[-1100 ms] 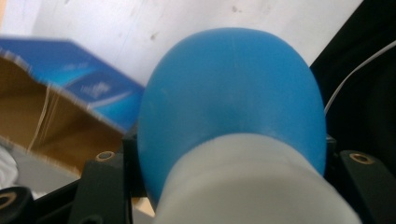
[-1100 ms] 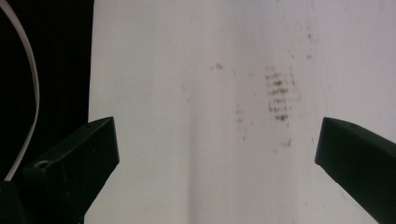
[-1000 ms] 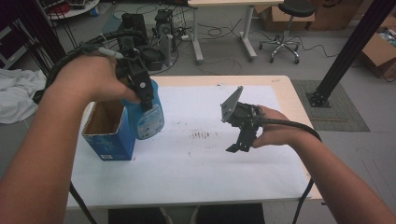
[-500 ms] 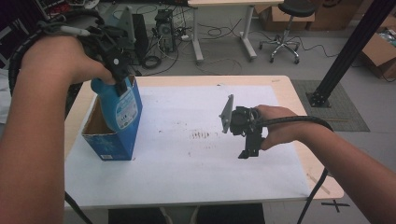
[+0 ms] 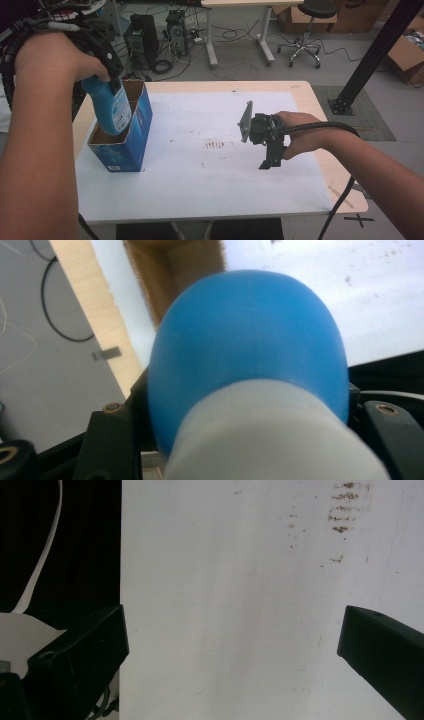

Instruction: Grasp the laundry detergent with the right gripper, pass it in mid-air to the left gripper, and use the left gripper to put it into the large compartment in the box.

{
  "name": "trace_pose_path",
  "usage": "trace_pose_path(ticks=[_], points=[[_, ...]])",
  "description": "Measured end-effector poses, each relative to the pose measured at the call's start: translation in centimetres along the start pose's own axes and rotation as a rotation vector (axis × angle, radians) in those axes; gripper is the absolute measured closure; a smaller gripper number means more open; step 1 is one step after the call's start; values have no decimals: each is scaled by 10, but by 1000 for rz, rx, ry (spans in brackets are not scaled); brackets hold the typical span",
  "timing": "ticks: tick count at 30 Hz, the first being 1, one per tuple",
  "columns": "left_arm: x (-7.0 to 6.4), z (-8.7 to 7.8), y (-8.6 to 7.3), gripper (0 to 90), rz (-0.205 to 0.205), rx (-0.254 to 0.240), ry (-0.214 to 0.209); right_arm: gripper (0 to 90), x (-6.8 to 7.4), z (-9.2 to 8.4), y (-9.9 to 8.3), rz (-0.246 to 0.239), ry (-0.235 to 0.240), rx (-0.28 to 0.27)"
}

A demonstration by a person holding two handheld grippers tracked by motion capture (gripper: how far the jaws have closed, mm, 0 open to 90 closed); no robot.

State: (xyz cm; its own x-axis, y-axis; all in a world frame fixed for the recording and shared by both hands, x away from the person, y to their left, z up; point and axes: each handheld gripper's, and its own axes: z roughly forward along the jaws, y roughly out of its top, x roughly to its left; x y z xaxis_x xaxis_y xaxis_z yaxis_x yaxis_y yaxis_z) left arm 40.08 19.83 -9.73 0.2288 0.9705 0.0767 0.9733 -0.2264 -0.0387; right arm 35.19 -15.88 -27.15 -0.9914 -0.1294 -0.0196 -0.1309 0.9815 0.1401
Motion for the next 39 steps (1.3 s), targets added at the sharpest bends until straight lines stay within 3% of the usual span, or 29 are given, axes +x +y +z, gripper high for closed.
trace_pose_path(ticks=[8, 19, 39], points=[[14, 14, 7, 393, -47, -17, 3, 0, -3, 4, 0, 2, 6, 4], [23, 37, 12, 393, -69, -3, -3, 0, -6, 7, 1, 2, 12, 1], [34, 124, 26, 394, -91, 12, -33, 0, -4, 8, -2, 12, 18, 1]])
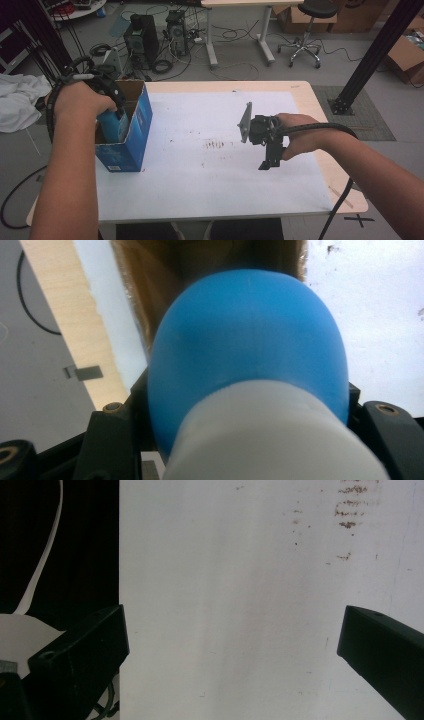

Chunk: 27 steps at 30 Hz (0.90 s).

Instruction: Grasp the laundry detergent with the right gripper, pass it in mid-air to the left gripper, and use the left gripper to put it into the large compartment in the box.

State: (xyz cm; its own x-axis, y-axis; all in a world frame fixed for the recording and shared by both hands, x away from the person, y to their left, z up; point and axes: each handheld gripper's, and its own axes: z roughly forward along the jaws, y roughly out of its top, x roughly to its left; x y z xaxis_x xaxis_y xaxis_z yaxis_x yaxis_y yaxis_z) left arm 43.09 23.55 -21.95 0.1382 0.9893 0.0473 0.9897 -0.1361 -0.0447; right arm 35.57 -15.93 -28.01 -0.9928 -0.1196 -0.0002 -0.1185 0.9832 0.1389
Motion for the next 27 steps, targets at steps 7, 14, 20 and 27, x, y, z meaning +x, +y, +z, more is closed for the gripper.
trace_pose_path(ticks=[7, 14, 20, 27], points=[[4, 26, 4, 394, -8, 16, 11, 0, -1, 3, 1, 2, 7, 0], [4, 40, 9, 394, -10, 16, 12, 0, -1, 6, 4, -4, 10, 1], [3, 52, 11, 393, -2, 18, 2, 0, -1, 8, 5, 0, 14, 2], [6, 66, 11, 393, -10, 39, 12, 2, -1, 9, 1, 5, 15, -3]])
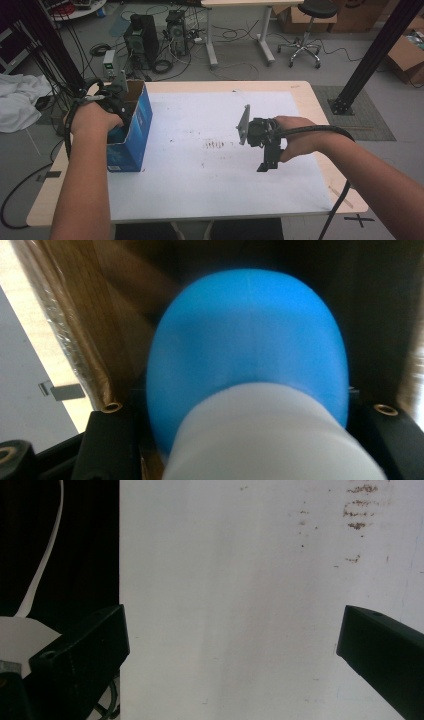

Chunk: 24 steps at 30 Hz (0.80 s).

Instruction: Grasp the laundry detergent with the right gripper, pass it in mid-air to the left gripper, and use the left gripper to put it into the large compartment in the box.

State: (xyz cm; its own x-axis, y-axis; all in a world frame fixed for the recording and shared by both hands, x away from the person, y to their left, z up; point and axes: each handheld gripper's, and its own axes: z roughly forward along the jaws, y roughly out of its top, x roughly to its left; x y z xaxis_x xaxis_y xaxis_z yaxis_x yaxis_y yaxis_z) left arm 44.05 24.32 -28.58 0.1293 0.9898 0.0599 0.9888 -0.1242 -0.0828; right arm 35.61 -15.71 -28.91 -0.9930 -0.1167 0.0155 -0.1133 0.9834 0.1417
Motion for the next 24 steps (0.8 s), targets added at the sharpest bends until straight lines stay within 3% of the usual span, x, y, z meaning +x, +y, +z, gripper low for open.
trace_pose_path(ticks=[5, 15, 24], points=[[5, 6, -2, 394, -13, -5, -18, 5, 1, 1, -2, 7, 4, -2], [2, 6, -3, 392, -21, -20, -5, 8, 2, 0, -2, 3, 0, -7], [5, 6, -5, 388, -30, -31, -21, 9, 1, 0, -3, 9, -2, -1]])
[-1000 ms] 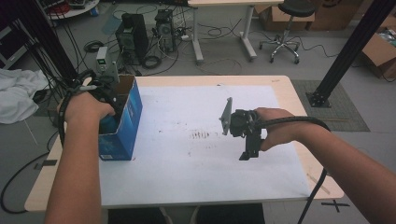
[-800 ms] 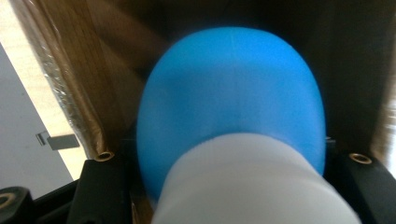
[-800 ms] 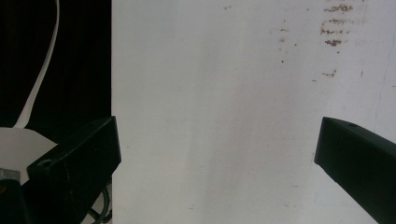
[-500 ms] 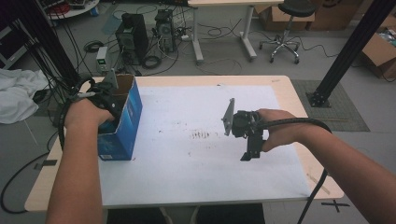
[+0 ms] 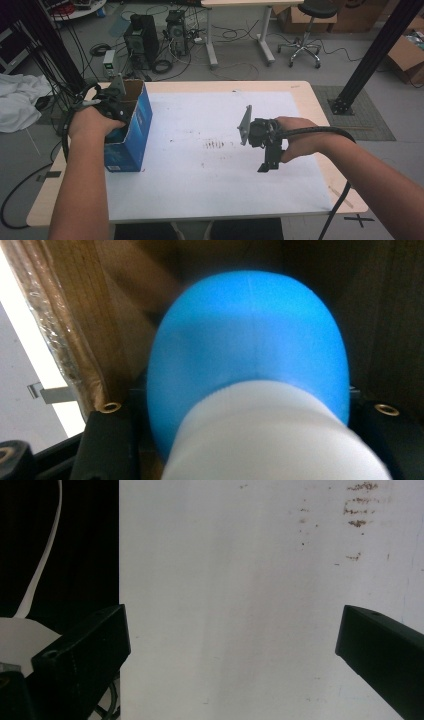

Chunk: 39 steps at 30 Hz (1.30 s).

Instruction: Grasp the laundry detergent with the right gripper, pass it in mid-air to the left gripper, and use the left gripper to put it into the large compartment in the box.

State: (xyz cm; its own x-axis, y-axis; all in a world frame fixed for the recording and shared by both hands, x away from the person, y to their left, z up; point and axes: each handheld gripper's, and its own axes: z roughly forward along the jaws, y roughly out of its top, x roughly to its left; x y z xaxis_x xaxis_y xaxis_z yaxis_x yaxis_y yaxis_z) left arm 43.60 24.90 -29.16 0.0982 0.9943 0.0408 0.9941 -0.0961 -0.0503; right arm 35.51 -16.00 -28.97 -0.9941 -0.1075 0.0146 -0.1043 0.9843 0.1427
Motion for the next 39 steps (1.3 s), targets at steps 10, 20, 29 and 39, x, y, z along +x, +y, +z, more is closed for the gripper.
trace_pose_path(ticks=[10, 20, 29, 39], points=[[-3, -6, 0, 334, -2, -11, 2, 9, 0, 0, 1, -2, 2, -1], [-4, -17, -2, 336, 9, -40, 15, 11, 0, 0, 0, -2, -1, -3], [-9, -33, -5, 327, 20, -69, 34, 12, 1, -3, 0, -7, -10, -10], [-9, -55, -10, 285, 22, -121, 32, 15, 1, -4, 0, -11, -12, -12]])
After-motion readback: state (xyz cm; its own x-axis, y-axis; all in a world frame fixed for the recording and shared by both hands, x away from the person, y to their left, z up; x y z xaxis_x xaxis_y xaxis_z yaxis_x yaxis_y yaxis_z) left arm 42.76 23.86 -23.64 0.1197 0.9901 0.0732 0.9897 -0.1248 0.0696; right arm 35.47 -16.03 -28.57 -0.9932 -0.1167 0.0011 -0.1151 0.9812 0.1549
